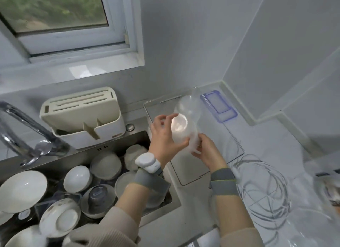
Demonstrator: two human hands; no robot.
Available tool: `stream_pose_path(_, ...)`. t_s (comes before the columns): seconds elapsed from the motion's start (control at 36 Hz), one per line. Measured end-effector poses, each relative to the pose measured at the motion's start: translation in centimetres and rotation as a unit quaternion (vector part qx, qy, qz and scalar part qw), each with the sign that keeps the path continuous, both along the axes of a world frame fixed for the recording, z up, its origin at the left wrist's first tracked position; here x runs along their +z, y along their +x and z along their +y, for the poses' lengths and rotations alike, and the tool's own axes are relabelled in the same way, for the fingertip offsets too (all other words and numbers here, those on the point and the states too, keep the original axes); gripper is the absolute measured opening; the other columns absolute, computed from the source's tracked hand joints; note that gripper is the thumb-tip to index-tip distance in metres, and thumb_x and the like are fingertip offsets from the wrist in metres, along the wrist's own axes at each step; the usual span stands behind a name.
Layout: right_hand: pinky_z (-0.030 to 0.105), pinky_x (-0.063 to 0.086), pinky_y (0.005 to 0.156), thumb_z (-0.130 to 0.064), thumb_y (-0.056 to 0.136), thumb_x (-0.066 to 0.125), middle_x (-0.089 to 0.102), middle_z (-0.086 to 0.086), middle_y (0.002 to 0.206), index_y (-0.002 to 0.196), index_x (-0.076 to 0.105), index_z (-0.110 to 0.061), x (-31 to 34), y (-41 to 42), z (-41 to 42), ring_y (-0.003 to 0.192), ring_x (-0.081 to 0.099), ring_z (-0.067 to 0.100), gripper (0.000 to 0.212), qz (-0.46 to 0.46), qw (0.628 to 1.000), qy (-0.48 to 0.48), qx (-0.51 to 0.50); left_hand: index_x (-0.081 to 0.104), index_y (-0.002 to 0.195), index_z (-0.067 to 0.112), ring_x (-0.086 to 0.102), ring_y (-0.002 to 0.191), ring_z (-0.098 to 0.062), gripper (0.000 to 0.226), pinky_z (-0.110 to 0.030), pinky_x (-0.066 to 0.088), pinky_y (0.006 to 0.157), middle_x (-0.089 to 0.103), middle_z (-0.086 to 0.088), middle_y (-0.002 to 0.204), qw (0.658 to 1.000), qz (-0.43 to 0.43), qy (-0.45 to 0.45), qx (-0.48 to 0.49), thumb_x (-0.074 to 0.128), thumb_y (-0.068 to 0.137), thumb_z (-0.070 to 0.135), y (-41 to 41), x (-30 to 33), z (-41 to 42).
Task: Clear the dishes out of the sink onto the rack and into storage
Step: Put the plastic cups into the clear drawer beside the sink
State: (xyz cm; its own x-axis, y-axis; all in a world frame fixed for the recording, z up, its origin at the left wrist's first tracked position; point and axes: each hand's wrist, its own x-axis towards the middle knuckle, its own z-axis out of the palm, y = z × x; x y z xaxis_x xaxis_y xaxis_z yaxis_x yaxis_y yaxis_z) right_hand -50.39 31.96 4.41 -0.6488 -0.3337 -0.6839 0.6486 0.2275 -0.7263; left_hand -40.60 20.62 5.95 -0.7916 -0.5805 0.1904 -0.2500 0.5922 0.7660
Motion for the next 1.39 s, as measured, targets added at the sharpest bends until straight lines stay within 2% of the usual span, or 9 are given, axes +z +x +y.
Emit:
stream_pose_path(0.19, 0.045, 0.051, 0.074, -0.01, 0.098, 0.035, 0.05, 0.014, 0.084, 0.101, 0.05, -0.007, -1.4, -3.3, 0.6, 0.069, 0.053, 0.029, 0.016, -0.024, 0.984, 0.143, 0.107, 0.028, 0.146, 0.015, 0.029, 0.114, -0.03, 0.101, -0.035, 0.034, 0.101, 0.027, -0.007, 0.13, 0.985, -0.159, -0.045, -0.044, 0.072, 0.064, 0.053, -2.7, -2.3, 1.3)
stream_pose_path(0.31, 0.046, 0.051, 0.071, 0.001, 0.094, 0.041, 0.052, 0.016, 0.079, 0.08, 0.055, -0.003, -1.6, -4.3, 0.4, 0.065, 0.052, 0.031, 0.021, -0.023, 0.976, 0.174, 0.127, 0.028, 0.146, 0.017, 0.028, 0.114, -0.03, 0.1, -0.029, 0.038, 0.087, 0.025, -0.006, 0.132, 0.983, -0.171, -0.039, -0.059, 0.076, 0.064, 0.048, -4.1, -3.1, 1.6)
stream_pose_path(0.39, 0.04, 0.049, 0.064, 0.004, 0.093, 0.045, 0.056, 0.019, 0.086, 0.099, 0.059, 0.004, -2.0, -5.2, 0.6, 0.068, 0.054, 0.03, 0.015, -0.002, 0.976, 0.183, 0.114, 0.029, 0.146, 0.019, 0.029, 0.116, -0.03, 0.102, -0.029, 0.036, 0.089, 0.027, -0.007, 0.134, 0.982, -0.173, -0.047, -0.068, 0.08, 0.063, 0.046, -5.3, -3.3, 1.9)
stream_pose_path(0.5, 0.044, 0.05, 0.09, 0.005, 0.094, 0.046, 0.058, 0.025, 0.11, 0.124, 0.053, 0.012, -2.4, -6.4, 0.7, 0.094, 0.056, 0.034, 0.032, 0.015, 0.978, 0.199, 0.057, 0.029, 0.147, 0.016, 0.03, 0.12, -0.031, 0.102, -0.033, 0.036, 0.099, 0.028, -0.009, 0.137, 0.982, -0.175, -0.017, -0.064, 0.083, 0.065, 0.045, -6.4, -3.9, 3.0)
stream_pose_path(0.58, 0.044, 0.044, 0.096, -0.002, 0.099, 0.035, 0.049, 0.029, 0.136, 0.133, 0.044, 0.011, -2.3, -6.3, 0.9, 0.1, 0.049, 0.027, 0.038, 0.033, 0.988, 0.146, 0.026, 0.025, 0.149, 0.013, 0.031, 0.121, -0.032, 0.105, -0.034, 0.035, 0.101, 0.026, -0.011, 0.139, 0.983, -0.176, -0.004, -0.058, 0.083, 0.067, 0.042, -6.9, -4.7, 3.8)
stream_pose_path(0.75, 0.043, 0.045, 0.086, -0.058, 0.096, 0.032, 0.049, 0.014, 0.139, 0.142, 0.041, -0.011, -0.9, -5.9, 0.1, 0.116, 0.051, 0.034, 0.067, -0.025, 0.985, 0.165, 0.036, 0.028, 0.149, 0.012, 0.032, 0.123, -0.032, 0.107, -0.032, 0.033, 0.105, 0.027, -0.011, 0.14, 0.985, -0.161, 0.009, -0.061, 0.087, 0.063, 0.034, -7.8, -5.3, 4.2)
stream_pose_path(0.89, 0.049, 0.045, 0.101, -0.058, 0.087, 0.057, 0.047, 0.016, 0.14, 0.146, 0.029, -0.007, -1.9, -5.3, 0.1, 0.123, 0.05, 0.036, 0.083, 0.074, 0.979, 0.178, 0.057, 0.029, 0.149, 0.013, 0.035, 0.122, -0.029, 0.109, -0.029, 0.033, 0.104, 0.03, -0.01, 0.139, 0.986, -0.149, 0.023, -0.068, 0.089, 0.061, 0.034, -8.3, -5.1, 4.1)
stream_pose_path(1.08, 0.039, 0.038, 0.098, -0.049, 0.097, 0.046, 0.04, 0.024, 0.14, 0.141, 0.031, -0.001, -1.7, -4.6, -0.5, 0.124, 0.045, 0.039, 0.067, 0.226, 0.933, 0.264, 0.093, 0.028, 0.15, 0.013, 0.037, 0.13, -0.03, 0.109, -0.032, 0.036, 0.108, 0.029, -0.011, 0.141, 0.983, -0.131, 0.086, -0.094, 0.09, 0.06, 0.012, -7.5, -4.9, 3.4)
stream_pose_path(1.39, 0.041, 0.038, 0.094, -0.038, 0.1, 0.041, 0.039, 0.019, 0.14, 0.141, 0.036, -0.004, 0.1, -1.9, -1.7, 0.124, 0.038, 0.034, 0.053, 0.41, 0.838, 0.352, 0.07, 0.018, 0.151, 0.008, 0.038, 0.129, -0.036, 0.098, -0.033, 0.036, 0.107, 0.028, -0.017, 0.141, 0.982, -0.164, 0.075, -0.052, 0.079, 0.075, 0.012, -5.8, -4.1, 3.6)
